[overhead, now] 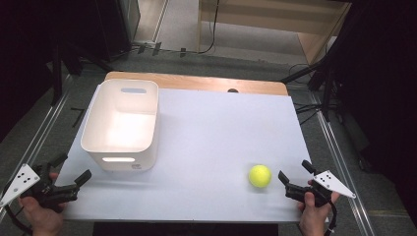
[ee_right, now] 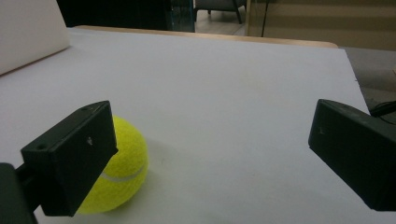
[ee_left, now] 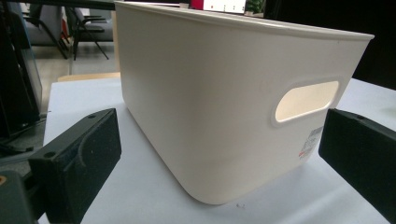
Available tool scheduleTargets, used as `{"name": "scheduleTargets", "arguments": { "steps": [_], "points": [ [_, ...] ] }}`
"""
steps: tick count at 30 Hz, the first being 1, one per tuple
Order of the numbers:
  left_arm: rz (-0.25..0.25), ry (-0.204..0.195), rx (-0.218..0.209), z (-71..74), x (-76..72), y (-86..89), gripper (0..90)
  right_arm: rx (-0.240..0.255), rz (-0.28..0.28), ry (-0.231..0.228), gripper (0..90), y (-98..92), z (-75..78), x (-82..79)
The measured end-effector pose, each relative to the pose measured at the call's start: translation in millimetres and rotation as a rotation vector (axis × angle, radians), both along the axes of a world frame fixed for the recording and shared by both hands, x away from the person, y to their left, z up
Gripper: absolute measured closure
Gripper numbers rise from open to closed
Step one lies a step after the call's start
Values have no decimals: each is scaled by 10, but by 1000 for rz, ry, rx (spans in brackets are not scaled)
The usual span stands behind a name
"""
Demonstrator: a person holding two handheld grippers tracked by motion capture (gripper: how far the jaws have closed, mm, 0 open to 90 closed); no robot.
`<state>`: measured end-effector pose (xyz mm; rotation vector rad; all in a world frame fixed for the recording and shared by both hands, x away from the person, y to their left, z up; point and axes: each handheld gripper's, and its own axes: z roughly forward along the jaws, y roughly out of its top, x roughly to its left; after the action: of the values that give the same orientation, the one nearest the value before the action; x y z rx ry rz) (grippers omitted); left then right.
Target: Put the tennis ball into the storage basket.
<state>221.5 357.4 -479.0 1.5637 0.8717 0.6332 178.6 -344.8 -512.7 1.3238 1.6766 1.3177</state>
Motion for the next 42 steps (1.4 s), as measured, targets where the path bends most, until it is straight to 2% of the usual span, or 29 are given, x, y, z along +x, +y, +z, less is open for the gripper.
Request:
{"name": "scheduleTargets", "arguments": {
  "steps": [3, 10, 15, 27, 35, 39, 42],
  "points": [
    [0, 0, -7, -3, 4, -4, 0, -2, 4, -1, 1, -1, -2, -1],
    [-9, 3, 6, -10, -8, -16, 0, 6, 2, -2, 1, -2, 10, -9],
    [-2, 5, -9, -9, -27, -17, 0, 11, 2, -1, 1, -3, 9, -12],
    [3, 8, -16, -14, -44, -6, 0, 14, 21, 10, 1, -18, 31, -3],
    [-2, 7, -10, -18, -35, -14, 0, 43, 45, 14, 1, -47, 131, 24],
    [-3, 8, -10, -20, -34, -13, 0, 23, 66, 21, 2, -56, 190, 36],
    [-3, 11, -12, -23, -35, -20, 0, 27, 78, 40, 2, -56, 211, 38]
  ]
}}
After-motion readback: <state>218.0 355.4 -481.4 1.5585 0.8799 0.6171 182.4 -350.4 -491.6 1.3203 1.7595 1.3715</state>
